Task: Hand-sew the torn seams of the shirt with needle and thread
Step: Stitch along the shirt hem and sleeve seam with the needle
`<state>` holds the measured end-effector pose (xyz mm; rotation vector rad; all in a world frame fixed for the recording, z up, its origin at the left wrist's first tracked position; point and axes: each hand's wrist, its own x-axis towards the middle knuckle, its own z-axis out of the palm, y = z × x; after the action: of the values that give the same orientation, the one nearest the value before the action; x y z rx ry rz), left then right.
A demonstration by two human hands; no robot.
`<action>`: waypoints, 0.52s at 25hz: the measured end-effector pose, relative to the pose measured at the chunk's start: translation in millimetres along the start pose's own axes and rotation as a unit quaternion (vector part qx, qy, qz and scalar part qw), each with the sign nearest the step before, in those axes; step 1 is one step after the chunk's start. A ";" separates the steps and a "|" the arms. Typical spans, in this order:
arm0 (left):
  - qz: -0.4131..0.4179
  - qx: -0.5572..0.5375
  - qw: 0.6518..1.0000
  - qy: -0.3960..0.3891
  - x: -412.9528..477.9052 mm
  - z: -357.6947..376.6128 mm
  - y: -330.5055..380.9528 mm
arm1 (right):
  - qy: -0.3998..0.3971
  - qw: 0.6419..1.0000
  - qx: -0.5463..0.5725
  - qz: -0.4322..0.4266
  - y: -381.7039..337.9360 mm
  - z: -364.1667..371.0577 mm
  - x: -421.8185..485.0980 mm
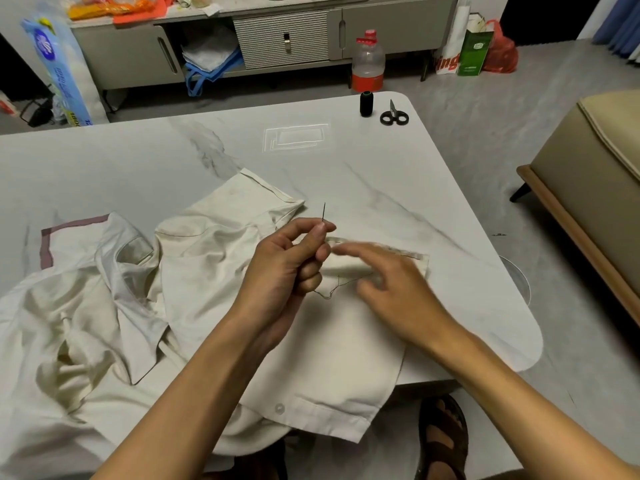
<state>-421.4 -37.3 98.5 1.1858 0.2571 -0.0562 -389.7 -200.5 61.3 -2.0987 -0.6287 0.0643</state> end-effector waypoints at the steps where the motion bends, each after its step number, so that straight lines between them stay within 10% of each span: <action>1: -0.009 -0.023 1.000 -0.002 1.1 1.7 -1.0 | -0.076 0.997 0.031 0.016 -7.0 3.9 -2.3; 6: -0.020 -0.059 0.997 0.035 10.6 -2.4 -2.5 | -0.213 0.961 0.139 0.105 -7.9 -10.4 -10.7; 13: -0.046 -0.032 0.998 -0.020 12.7 16.5 -19.8 | 0.068 0.960 0.231 0.146 -2.9 -23.9 -8.2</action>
<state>-409.8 -58.8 83.4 1.1075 0.2773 -0.1515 -391.3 -221.3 75.9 -1.7056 -0.1895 0.2120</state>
